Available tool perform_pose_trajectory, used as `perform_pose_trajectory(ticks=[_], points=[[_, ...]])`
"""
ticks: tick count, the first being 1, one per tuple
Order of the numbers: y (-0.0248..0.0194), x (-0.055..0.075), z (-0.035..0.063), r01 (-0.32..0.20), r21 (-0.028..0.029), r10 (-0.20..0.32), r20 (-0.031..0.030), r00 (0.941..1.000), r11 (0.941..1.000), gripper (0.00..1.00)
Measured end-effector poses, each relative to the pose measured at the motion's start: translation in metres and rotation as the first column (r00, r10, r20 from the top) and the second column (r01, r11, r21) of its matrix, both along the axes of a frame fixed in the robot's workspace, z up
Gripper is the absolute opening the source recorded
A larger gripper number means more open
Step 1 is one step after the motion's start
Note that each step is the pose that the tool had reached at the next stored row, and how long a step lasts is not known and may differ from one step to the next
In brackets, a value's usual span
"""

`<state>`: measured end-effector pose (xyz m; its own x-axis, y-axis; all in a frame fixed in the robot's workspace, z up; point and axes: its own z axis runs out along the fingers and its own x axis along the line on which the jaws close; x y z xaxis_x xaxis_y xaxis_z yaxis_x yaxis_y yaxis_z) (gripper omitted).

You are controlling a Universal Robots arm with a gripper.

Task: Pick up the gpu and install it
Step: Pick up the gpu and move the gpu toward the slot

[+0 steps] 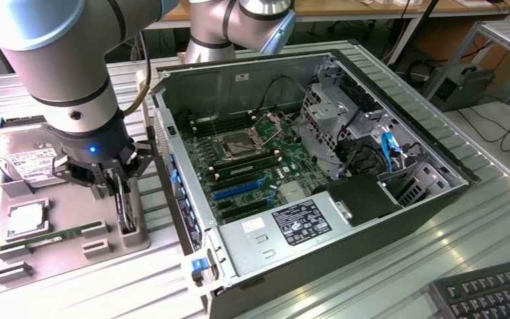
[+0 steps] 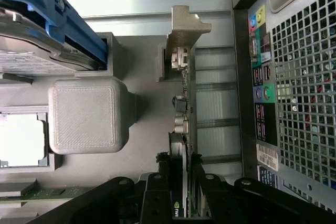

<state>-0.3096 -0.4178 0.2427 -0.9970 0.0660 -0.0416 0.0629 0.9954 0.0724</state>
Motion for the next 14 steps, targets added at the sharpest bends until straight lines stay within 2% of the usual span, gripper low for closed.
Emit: perform_pose_trajectory(ticks=[6,14], points=[[0.0,0.002,0.0015,-0.01,0.0001,0.01,0.0001,0.9999,0.9999,0.26],[0.0,0.003,0.0184,-0.04,0.0,0.04,0.0001,0.9992,0.9992,0.26]])
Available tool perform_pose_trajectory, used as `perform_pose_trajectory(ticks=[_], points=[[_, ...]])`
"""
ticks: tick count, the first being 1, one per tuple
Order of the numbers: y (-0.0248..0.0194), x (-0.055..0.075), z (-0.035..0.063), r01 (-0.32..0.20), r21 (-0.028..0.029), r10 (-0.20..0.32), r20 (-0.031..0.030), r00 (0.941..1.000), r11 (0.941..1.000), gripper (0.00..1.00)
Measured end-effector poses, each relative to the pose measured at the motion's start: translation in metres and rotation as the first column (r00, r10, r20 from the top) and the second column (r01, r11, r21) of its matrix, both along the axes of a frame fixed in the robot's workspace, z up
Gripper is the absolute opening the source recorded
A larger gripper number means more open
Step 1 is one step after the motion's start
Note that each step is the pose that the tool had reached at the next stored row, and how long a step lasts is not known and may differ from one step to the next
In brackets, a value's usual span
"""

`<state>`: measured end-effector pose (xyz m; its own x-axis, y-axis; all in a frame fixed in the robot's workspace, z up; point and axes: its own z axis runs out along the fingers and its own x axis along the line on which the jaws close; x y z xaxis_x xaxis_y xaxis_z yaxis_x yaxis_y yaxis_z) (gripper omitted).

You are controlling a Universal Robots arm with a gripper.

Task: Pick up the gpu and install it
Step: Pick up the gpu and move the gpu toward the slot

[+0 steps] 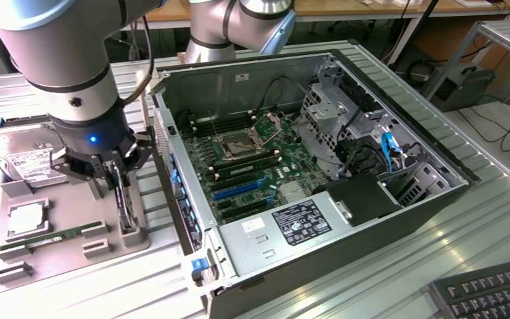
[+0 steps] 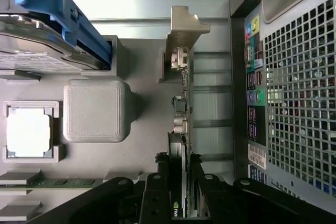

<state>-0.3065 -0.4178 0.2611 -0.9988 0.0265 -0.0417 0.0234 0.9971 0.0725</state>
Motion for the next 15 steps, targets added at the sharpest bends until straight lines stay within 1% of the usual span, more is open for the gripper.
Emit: perform_pose_trajectory(ticks=[5,15], points=[[0.0,0.0,0.0146,-0.008,0.0,0.008,-0.0001,1.0,1.0,0.26],[-0.0001,0.001,0.0617,-0.016,0.0001,0.016,-0.0017,0.9999,0.9999,0.26]])
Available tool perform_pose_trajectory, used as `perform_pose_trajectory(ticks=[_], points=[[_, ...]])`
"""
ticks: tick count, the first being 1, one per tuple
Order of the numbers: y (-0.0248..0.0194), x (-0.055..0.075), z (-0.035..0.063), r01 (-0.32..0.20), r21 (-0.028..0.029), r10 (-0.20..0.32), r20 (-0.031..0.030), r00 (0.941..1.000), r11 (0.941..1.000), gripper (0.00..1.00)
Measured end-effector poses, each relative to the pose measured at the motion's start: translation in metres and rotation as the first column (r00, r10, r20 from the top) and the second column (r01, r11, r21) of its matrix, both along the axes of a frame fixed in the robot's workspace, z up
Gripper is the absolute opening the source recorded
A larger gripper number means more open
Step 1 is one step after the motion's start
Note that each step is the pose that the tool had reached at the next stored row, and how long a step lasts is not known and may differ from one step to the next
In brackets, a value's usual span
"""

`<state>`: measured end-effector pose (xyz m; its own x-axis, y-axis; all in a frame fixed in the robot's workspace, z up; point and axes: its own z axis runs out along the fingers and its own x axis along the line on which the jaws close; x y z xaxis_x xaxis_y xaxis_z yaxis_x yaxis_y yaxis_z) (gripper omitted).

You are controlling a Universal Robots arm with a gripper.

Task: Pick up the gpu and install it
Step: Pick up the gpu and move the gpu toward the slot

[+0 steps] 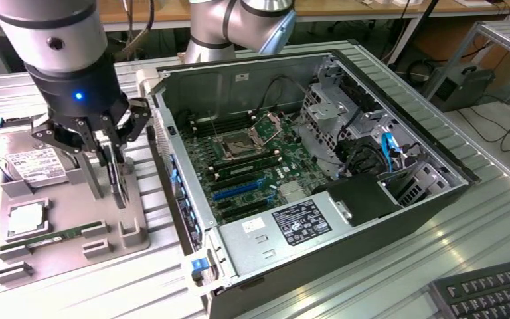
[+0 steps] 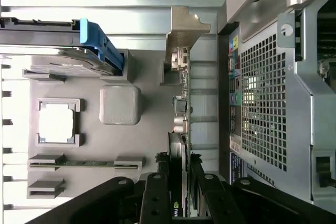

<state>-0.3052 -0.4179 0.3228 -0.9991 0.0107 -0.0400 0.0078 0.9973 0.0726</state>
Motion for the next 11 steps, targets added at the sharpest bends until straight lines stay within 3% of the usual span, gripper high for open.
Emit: perform_pose_trajectory(ticks=[7,11], points=[[-0.0025,0.006,0.0394,-0.007,0.0,0.007,-0.0045,1.0,1.0,0.26],[-0.0072,0.013,0.0578,-0.008,-0.0001,0.008,-0.0084,0.9999,1.0,0.26]])
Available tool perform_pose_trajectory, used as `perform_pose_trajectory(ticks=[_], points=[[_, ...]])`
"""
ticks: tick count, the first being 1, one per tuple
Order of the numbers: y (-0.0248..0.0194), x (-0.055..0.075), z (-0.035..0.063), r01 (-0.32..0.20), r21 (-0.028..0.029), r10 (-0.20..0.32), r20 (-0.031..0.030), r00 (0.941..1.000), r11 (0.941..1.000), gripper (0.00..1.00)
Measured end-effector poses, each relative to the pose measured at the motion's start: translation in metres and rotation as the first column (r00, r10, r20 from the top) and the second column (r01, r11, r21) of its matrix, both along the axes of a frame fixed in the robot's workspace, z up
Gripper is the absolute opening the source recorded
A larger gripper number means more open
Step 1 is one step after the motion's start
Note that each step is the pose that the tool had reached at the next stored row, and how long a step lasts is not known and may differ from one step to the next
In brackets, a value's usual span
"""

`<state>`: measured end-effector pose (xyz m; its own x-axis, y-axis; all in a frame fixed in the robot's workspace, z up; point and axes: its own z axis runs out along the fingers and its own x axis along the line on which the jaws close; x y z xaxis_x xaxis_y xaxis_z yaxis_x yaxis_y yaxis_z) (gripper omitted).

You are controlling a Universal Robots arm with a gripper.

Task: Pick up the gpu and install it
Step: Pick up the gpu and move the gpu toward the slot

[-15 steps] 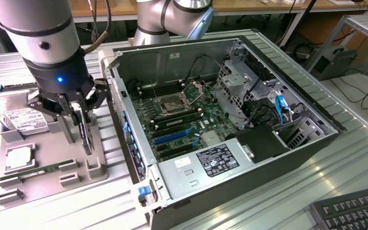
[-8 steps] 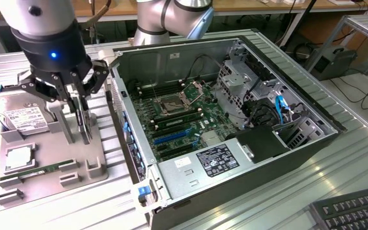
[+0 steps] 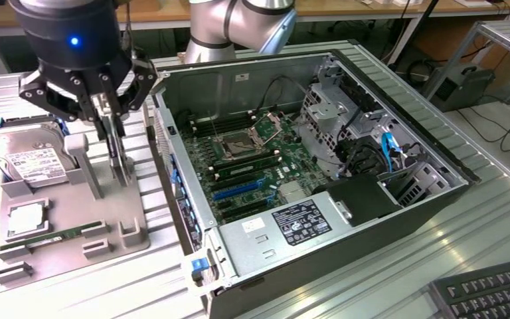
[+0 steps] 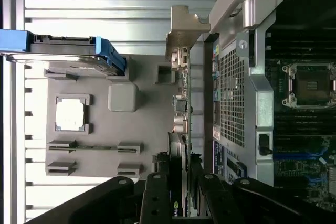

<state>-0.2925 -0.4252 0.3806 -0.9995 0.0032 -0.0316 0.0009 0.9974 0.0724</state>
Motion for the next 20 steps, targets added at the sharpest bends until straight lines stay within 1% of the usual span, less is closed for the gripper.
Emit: perform_pose_trajectory(ticks=[2,3,5,6,9,11,13,14,15,20], points=[[-0.0041,0.007,0.0103,0.0,-0.0001,0.0,-0.0034,1.0,1.0,0.26],[-0.0087,0.016,0.0221,0.0,0.0,0.0,-0.0077,1.0,1.0,0.26],[-0.0119,0.024,0.031,0.0,0.0,0.0,-0.0105,0.9999,1.0,0.26],[-0.0148,0.032,0.0395,0.0,0.0,0.0,-0.013,0.9999,1.0,0.26],[-0.0184,0.046,0.0505,0.0,0.0,0.0,-0.0167,0.9999,1.0,0.26],[-0.0201,0.056,0.0551,0.0,0.0002,0.0,-0.0188,0.9998,1.0,0.26],[-0.0209,0.065,0.0566,0.0,0.0003,0.0,-0.0206,0.9998,1.0,0.26],[-0.0212,0.069,0.0569,0.0,0.0001,0.0,-0.0214,0.9998,1.0,0.26],[-0.0215,0.077,0.0572,0.0,0.0003,0.0,-0.0223,0.9998,1.0,0.26],[-0.0218,0.1,0.0571,0.0,0.0004,0.0,-0.0236,0.9997,1.0,0.26]])
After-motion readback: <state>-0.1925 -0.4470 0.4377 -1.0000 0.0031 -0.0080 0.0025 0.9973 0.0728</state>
